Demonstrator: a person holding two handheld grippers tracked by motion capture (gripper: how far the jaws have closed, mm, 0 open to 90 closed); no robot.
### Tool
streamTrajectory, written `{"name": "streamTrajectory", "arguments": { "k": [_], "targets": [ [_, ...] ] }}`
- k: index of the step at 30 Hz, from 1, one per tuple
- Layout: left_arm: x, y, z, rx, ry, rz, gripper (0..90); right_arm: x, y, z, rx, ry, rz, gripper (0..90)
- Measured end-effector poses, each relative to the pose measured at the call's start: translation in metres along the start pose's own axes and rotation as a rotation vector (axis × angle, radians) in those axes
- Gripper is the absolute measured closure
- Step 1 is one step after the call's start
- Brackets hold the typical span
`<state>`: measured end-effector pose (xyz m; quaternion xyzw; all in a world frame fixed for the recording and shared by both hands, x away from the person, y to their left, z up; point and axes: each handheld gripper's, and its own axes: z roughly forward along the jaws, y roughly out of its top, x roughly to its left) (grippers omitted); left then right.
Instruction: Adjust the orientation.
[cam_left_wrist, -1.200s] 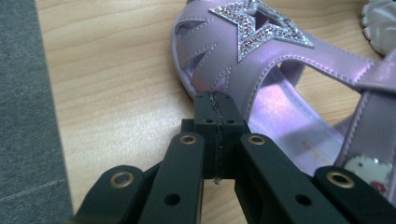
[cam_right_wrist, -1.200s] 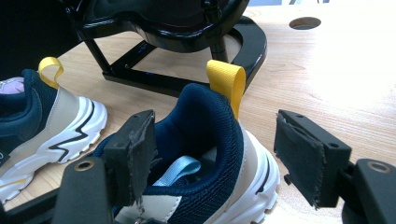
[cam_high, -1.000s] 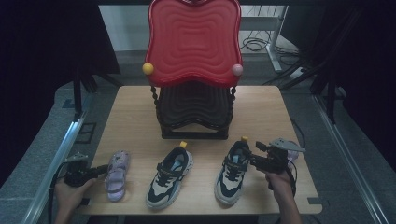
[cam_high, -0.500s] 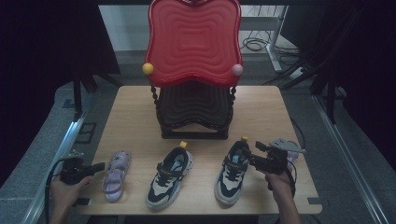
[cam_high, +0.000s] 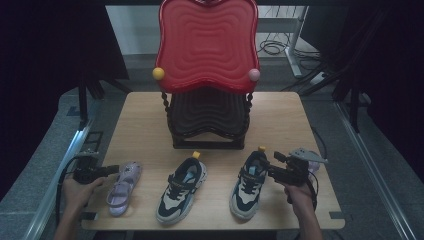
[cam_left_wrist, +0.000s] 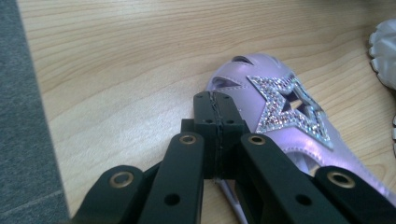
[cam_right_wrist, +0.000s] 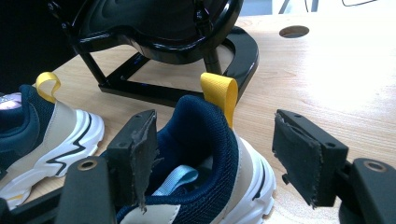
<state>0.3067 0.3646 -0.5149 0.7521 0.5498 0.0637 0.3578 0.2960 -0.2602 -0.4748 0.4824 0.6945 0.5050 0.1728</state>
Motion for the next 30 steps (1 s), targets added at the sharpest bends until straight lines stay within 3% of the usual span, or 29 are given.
{"name": "streamTrajectory", "arguments": {
  "k": [11, 22, 23, 24, 25, 26, 27, 30],
  "targets": [
    [-0.003, 0.012, 0.009, 0.032, -0.021, 0.036, 90.0, -0.001, 0.0, 0.0, 0.004, -0.008, 0.005, 31.7],
    [-0.006, 0.016, 0.008, 0.009, -0.016, 0.059, 86.3, -0.003, -0.001, 0.0, 0.01, -0.022, 0.018, 31.8],
    [-0.005, 0.017, 0.001, -0.028, 0.014, 0.062, 85.4, -0.004, -0.001, 0.0, 0.013, -0.023, 0.017, 31.8],
    [-0.005, 0.017, 0.001, -0.028, 0.014, 0.062, 84.4, -0.004, -0.001, 0.0, 0.014, -0.024, 0.019, 31.8],
    [-0.004, 0.02, -0.009, -0.082, 0.035, 0.062, 82.6, -0.004, -0.001, 0.0, 0.014, -0.024, 0.022, 31.9],
    [-0.004, 0.02, -0.009, -0.082, 0.035, 0.062, 79.7, -0.004, 0.0, 0.0, 0.012, -0.024, 0.023, 31.9],
    [-0.007, 0.022, -0.02, -0.129, 0.048, 0.071, 77.6, -0.003, 0.0, 0.0, 0.01, -0.023, 0.023, 31.9],
    [-0.017, 0.025, -0.033, -0.197, 0.052, 0.098, 70.3, -0.003, 0.001, -0.001, 0.004, -0.02, 0.015, 31.9]
  ]
}}
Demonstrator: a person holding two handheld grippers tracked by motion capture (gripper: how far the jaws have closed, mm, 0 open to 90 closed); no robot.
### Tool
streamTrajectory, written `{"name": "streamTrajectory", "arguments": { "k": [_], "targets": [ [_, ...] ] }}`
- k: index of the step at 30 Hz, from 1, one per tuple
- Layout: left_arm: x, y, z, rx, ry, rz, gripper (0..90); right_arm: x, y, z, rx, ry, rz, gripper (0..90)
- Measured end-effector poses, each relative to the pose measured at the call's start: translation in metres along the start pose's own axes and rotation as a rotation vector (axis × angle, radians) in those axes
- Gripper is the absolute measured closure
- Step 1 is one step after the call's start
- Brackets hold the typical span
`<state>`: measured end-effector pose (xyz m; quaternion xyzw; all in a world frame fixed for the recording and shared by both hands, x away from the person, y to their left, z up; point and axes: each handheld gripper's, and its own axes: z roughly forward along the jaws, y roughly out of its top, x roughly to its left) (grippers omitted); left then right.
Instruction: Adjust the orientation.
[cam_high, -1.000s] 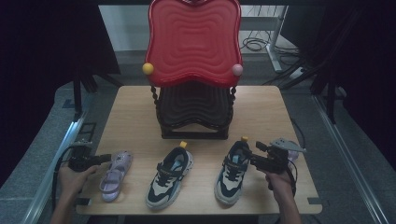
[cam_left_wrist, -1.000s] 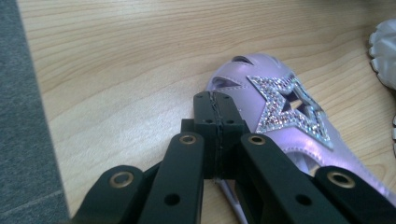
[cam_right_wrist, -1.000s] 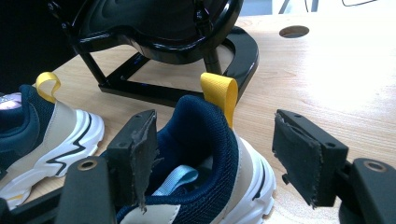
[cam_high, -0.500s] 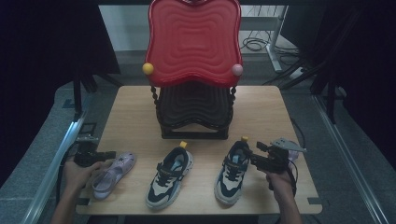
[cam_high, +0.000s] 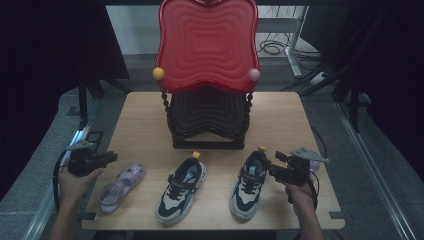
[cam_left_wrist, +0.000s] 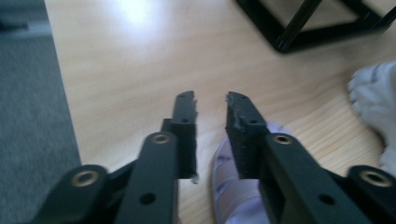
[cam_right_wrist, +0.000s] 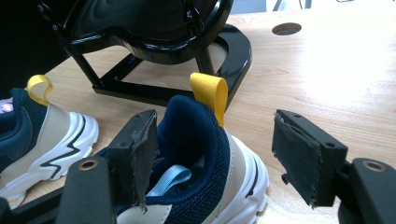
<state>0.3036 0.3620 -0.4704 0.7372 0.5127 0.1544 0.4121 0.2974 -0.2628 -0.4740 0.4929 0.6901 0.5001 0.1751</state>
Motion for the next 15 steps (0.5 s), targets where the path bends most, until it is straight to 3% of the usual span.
{"name": "streamTrajectory", "arguments": {
  "k": [2, 3, 4, 7, 8, 11, 12, 15],
  "targets": [
    [-0.004, 0.002, -0.004, -0.022, -0.004, 0.009, 64.0, 0.0, 0.0, 0.0, 0.001, 0.002, 0.002, 31.9],
    [-0.012, 0.007, -0.009, -0.058, -0.012, 0.02, 60.5, 0.001, 0.001, 0.0, -0.003, 0.003, 0.0, 31.9],
    [-0.012, 0.007, -0.009, -0.058, -0.012, 0.02, 57.3, 0.001, 0.001, 0.0, -0.003, 0.003, 0.0, 31.9],
    [-0.027, 0.019, -0.023, -0.118, -0.034, 0.025, 49.7, 0.002, 0.002, 0.0, -0.001, 0.012, -0.006, 31.9],
    [-0.027, 0.019, -0.023, -0.118, -0.034, 0.025, 47.7, 0.002, 0.002, 0.001, 0.001, 0.013, -0.005, 31.9],
    [-0.048, 0.031, -0.032, -0.14, -0.059, 0.053, 44.5, 0.001, 0.002, 0.003, 0.004, 0.014, -0.01, 31.9],
    [-0.048, 0.031, -0.032, -0.14, -0.059, 0.053, 44.1, 0.001, 0.002, 0.004, 0.003, 0.014, -0.006, 31.9],
    [-0.069, 0.038, -0.03, -0.12, -0.104, 0.086, 44.1, 0.0, 0.003, 0.005, 0.003, 0.016, -0.007, 32.2]
  ]
}}
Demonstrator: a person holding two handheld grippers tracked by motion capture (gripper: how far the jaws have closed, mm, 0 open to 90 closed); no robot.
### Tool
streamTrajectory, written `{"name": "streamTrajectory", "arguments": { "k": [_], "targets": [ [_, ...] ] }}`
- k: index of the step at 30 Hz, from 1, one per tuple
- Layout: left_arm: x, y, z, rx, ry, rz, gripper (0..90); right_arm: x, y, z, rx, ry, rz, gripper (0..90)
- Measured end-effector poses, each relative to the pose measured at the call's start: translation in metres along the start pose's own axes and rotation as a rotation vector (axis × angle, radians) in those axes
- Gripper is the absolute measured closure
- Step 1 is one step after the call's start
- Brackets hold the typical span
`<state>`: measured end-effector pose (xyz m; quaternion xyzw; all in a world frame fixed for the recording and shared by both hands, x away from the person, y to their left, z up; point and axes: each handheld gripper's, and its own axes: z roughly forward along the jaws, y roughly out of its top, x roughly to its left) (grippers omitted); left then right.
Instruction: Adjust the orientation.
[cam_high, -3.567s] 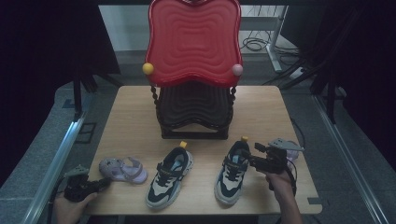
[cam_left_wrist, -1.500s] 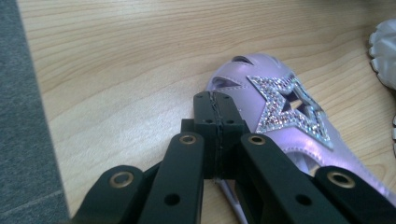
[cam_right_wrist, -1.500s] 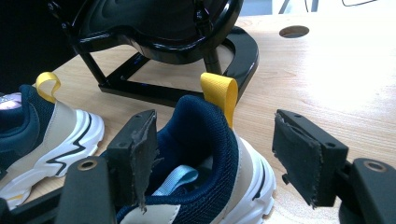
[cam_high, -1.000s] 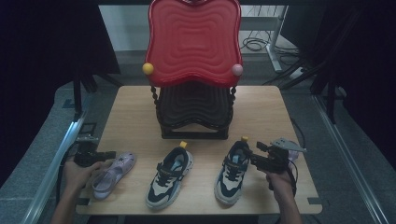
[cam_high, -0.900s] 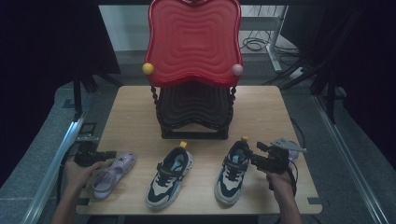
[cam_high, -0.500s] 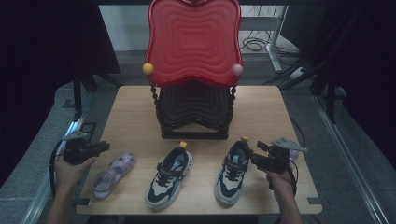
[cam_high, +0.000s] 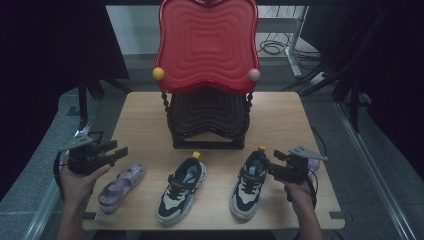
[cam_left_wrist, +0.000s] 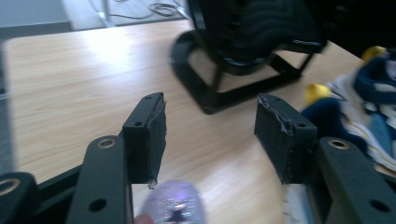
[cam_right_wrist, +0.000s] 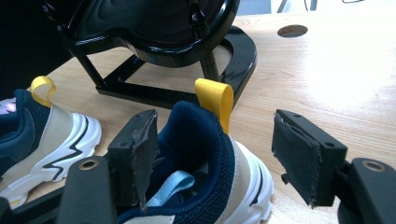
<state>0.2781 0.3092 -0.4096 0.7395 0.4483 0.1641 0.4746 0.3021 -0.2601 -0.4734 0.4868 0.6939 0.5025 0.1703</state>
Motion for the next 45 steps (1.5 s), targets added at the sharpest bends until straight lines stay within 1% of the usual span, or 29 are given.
{"name": "streamTrajectory", "arguments": {
  "k": [2, 3, 4, 5, 6, 8, 12, 14, 15, 16, 17, 18, 19, 20, 21, 22, 23, 25, 26, 29, 30, 34, 38, 39, 40, 42, 43, 44, 45],
  "targets": [
    [-0.008, 0.001, 0.005, 0.003, -0.013, 0.007, 44.0, 0.001, 0.0, 0.0, -0.003, 0.003, -0.002, 32.1],
    [-0.008, 0.001, 0.005, 0.003, -0.013, 0.007, 44.0, 0.001, 0.001, -0.001, -0.002, 0.005, -0.006, 32.1],
    [-0.015, 0.0, 0.011, 0.013, -0.031, 0.012, 44.0, 0.001, 0.001, -0.002, -0.002, 0.004, -0.009, 32.1],
    [-0.015, 0.0, 0.011, 0.013, -0.031, 0.012, 44.0, 0.002, 0.001, -0.003, -0.004, 0.005, -0.01, 32.1],
    [-0.02, -0.002, 0.016, 0.024, -0.039, 0.015, 43.9, 0.002, 0.001, -0.004, -0.005, 0.006, -0.015, 32.0],
    [-0.023, -0.003, 0.02, 0.03, -0.046, 0.017, 43.7, 0.003, 0.001, -0.005, -0.009, 0.004, -0.017, 31.9],
    [-0.026, -0.005, 0.023, 0.037, -0.062, 0.014, 43.8, 0.007, 0.002, -0.008, -0.003, 0.016, -0.043, 31.2],
    [-0.027, -0.006, 0.025, 0.032, -0.082, 0.01, 43.8, 0.01, 0.002, -0.008, 0.014, 0.0, -0.058, 30.5],
    [-0.027, -0.006, 0.025, 0.032, -0.082, 0.01, 43.8, 0.01, 0.002, -0.008, 0.014, 0.0, -0.058, 30.5],
    [-0.028, -0.006, 0.025, 0.031, -0.1, 0.017, 43.8, 0.013, 0.003, -0.012, 0.031, -0.035, -0.066, 30.4],
    [-0.028, -0.006, 0.025, 0.031, -0.1, 0.017, 43.6, 0.013, 0.003, -0.012, 0.031, -0.035, -0.066, 30.4],
    [-0.028, -0.007, 0.025, 0.03, -0.107, 0.022, 43.3, 0.016, 0.002, -0.019, 0.024, -0.049, -0.073, 31.0],
    [-0.029, -0.007, 0.025, 0.033, -0.108, 0.027, 43.3, 0.016, 0.001, -0.021, 0.025, -0.056, -0.08, 31.4],
    [-0.029, -0.007, 0.025, 0.04, -0.107, 0.032, 43.2, 0.016, 0.0, -0.023, 0.033, -0.074, -0.096, 33.0],
    [-0.029, -0.007, 0.025, 0.04, -0.107, 0.032, 43.0, 0.016, 0.0, -0.023, 0.033, -0.074, -0.096, 33.0],
    [-0.029, -0.008, 0.024, 0.043, -0.105, 0.037, 43.0, 0.015, -0.001, -0.025, 0.045, -0.104, -0.117, 34.2],
    [-0.029, -0.008, 0.024, 0.045, -0.103, 0.04, 43.0, 0.013, -0.003, -0.029, 0.056, -0.147, -0.133, 35.9],
    [-0.029, -0.009, 0.023, 0.045, -0.102, 0.036, 43.0, 0.011, -0.003, -0.031, 0.052, -0.14, -0.128, 37.2],
    [-0.029, -0.01, 0.025, 0.053, -0.099, 0.035, 43.0, 0.008, -0.004, -0.035, 0.038, -0.126, -0.122, 39.6],
    [-0.03, -0.011, 0.027, 0.057, -0.099, 0.034, 43.0, 0.004, -0.006, -0.039, 0.041, -0.126, -0.129, 41.5],
    [-0.03, -0.012, 0.029, 0.063, -0.095, 0.031, 43.0, -0.001, -0.009, -0.043, 0.047, -0.13, -0.131, 44.0],
    [-0.03, -0.016, 0.03, 0.064, -0.076, 0.007, 43.0, -0.01, -0.011, -0.049, 0.052, -0.122, -0.117, 49.4],
    [-0.029, -0.019, 0.031, 0.071, -0.07, -0.004, 43.0, -0.016, -0.013, -0.052, 0.08, -0.118, -0.123, 57.3],
    [-0.029, -0.019, 0.031, 0.071, -0.07, -0.004, 43.0, -0.016, -0.013, -0.052, 0.08, -0.118, -0.123, 57.3],
    [-0.03, -0.02, 0.032, 0.075, -0.066, -0.008, 43.0, -0.018, -0.014, -0.053, 0.103, -0.123, -0.122, 62.2],
    [-0.03, -0.02, 0.032, 0.078, -0.065, -0.003, 43.0, -0.02, -0.016, -0.056, 0.115, -0.132, -0.129, 67.1],
    [-0.03, -0.02, 0.032, 0.078, -0.065, -0.003, 43.0, -0.02, -0.016, -0.056, 0.115, -0.132, -0.129, 67.1],
    [-0.031, -0.019, 0.032, 0.08, -0.059, 0.007, 43.0, -0.022, -0.018, -0.06, 0.123, -0.136, -0.132, 72.7],
    [-0.031, -0.019, 0.032, 0.08, -0.059, 0.007, 43.0, -0.022, -0.018, -0.06, 0.123, -0.136, -0.132, 72.7]
  ]
}}
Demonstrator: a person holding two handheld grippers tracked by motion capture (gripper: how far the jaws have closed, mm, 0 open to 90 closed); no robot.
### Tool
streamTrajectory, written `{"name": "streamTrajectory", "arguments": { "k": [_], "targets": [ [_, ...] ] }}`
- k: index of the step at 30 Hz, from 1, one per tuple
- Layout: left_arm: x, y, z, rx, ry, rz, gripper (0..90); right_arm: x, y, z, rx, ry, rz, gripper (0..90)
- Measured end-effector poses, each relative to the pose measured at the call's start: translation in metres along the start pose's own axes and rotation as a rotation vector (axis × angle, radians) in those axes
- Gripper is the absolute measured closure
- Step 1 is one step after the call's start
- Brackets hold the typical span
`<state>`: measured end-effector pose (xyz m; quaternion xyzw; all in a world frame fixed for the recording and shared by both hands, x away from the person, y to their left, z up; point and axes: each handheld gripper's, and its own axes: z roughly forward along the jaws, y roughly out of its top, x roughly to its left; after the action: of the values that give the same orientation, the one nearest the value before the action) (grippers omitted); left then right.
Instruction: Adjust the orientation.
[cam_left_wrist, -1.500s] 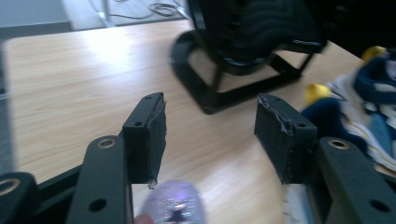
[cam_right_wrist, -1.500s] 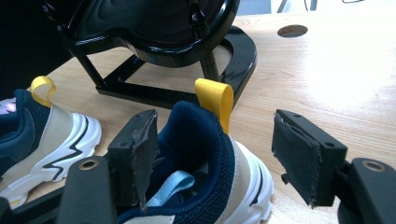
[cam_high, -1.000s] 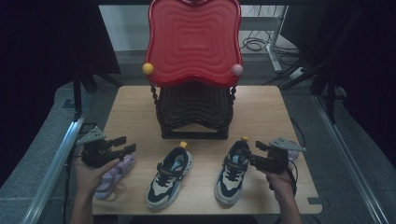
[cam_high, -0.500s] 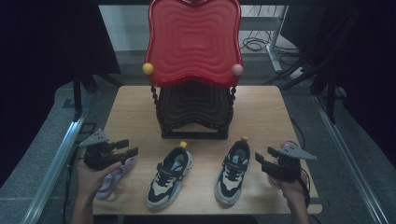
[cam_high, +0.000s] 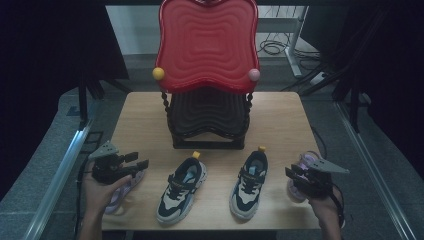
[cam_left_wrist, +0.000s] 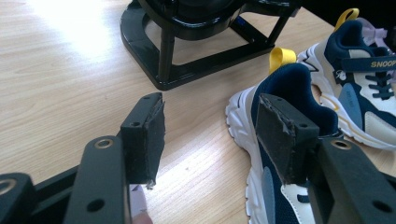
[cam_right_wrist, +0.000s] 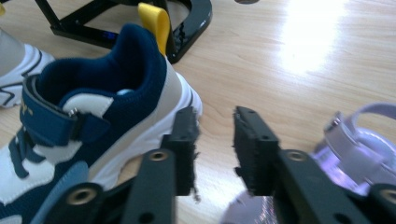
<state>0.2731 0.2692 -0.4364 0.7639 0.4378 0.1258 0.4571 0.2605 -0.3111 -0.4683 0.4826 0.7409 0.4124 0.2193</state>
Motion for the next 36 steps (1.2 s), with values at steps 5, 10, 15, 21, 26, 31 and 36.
{"name": "streamTrajectory", "arguments": {
  "k": [5, 10, 15, 21, 26, 31, 36],
  "targets": [
    [0.003, 0.0, -0.005, 0.0, 0.022, 0.004, 42.9, -0.012, -0.011, -0.012, 0.024, -0.039, 0.02, 87.0],
    [0.004, -0.001, -0.006, -0.002, 0.025, -0.003, 42.9, -0.023, -0.022, -0.019, 0.03, -0.067, 0.058, 89.7],
    [-0.001, -0.001, -0.008, -0.015, 0.081, 0.021, 42.8, -0.033, -0.032, -0.028, 0.063, -0.114, 0.057, 89.8],
    [-0.002, -0.002, -0.006, 0.0, 0.073, 0.018, 42.0, -0.044, -0.049, -0.038, 0.096, -0.153, 0.083, 89.8],
    [-0.001, -0.003, -0.001, 0.027, 0.074, 0.019, 40.8, -0.05, -0.063, -0.041, 0.141, -0.171, 0.084, 89.8],
    [0.001, -0.004, -0.001, 0.027, 0.077, 0.011, 40.6, -0.053, -0.071, -0.036, 0.187, -0.181, 0.081, 89.8],
    [0.001, -0.005, -0.002, 0.024, 0.071, 0.012, 40.4, -0.052, -0.073, -0.032, 0.212, -0.171, 0.07, 89.8]
  ]
}}
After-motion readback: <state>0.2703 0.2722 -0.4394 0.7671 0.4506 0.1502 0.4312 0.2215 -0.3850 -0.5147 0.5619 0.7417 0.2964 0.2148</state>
